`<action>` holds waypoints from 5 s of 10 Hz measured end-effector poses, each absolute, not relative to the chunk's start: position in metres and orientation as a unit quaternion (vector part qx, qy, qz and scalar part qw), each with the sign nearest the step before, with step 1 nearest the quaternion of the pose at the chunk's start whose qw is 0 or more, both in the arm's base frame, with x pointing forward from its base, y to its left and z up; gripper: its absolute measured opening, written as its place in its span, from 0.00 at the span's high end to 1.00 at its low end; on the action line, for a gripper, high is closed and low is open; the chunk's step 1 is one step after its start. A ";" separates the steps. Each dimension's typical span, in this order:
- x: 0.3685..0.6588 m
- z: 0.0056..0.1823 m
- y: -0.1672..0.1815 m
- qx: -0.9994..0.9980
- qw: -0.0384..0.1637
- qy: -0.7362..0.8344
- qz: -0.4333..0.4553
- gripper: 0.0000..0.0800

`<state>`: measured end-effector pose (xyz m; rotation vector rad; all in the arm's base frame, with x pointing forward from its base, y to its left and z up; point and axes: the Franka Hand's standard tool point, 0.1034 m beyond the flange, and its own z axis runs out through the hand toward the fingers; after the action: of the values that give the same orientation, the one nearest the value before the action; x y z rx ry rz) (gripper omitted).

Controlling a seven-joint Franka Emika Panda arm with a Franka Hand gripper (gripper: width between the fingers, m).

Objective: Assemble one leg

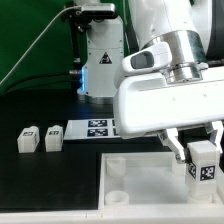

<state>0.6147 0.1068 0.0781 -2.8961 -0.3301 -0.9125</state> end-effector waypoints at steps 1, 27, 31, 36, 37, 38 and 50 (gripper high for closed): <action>0.613 0.076 0.107 -0.949 0.045 -0.109 -0.293 0.63; 0.631 0.082 0.093 -0.992 0.082 -0.087 0.032 0.19; 0.633 0.082 0.093 -0.993 0.082 -0.075 0.031 0.35; 0.633 0.081 0.095 -0.995 0.082 -0.034 0.034 0.64; 0.633 0.081 0.101 -0.994 0.080 0.057 0.042 0.64; 0.634 0.081 0.105 -0.990 0.081 0.112 0.043 0.64; 0.629 0.078 0.104 -0.802 0.050 0.591 0.072 0.49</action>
Offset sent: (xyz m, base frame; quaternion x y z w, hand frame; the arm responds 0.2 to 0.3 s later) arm 0.0000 0.0000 0.0000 0.0000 0.0000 0.0000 1.0000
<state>0.6291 0.1043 0.0781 -2.4428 1.7991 0.2184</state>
